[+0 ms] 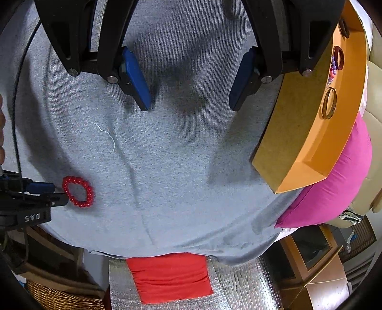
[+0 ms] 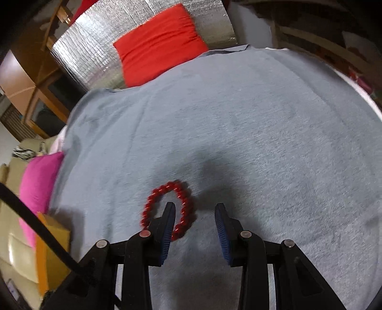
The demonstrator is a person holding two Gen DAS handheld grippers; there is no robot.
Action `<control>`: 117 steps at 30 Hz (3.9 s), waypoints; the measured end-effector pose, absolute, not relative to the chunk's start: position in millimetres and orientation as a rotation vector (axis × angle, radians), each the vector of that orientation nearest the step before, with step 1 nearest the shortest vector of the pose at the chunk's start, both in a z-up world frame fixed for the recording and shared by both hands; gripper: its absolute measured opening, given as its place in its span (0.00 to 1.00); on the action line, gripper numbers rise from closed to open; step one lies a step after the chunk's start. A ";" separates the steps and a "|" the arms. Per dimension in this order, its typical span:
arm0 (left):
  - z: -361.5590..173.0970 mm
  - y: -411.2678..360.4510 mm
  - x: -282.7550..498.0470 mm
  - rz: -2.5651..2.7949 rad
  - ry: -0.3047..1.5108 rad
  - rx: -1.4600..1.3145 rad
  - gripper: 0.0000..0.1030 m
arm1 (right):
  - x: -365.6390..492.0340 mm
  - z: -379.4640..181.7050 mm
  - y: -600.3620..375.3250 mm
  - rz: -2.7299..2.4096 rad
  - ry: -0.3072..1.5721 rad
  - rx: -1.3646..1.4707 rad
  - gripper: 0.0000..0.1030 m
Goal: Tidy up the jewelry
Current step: 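Grasp the red bead bracelet with the right tool, then lift the red bead bracelet and carry it over the orange box with the right tool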
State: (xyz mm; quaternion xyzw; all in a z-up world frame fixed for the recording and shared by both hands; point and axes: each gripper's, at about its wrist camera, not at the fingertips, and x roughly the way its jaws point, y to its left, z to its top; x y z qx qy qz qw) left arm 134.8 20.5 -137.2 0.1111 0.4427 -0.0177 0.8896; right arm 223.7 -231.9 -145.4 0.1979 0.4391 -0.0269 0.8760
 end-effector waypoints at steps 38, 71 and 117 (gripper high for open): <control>-127.1 45.2 131.5 0.008 0.882 0.194 0.67 | 211.3 -109.5 -171.1 0.117 0.802 0.287 0.10; -94.8 110.8 97.8 0.115 0.779 0.130 0.67 | 154.4 -48.3 -64.4 0.376 0.636 0.216 0.10; -79.2 310.4 -36.4 0.497 0.756 0.089 0.67 | 36.2 -112.4 171.4 0.992 0.896 -0.001 0.10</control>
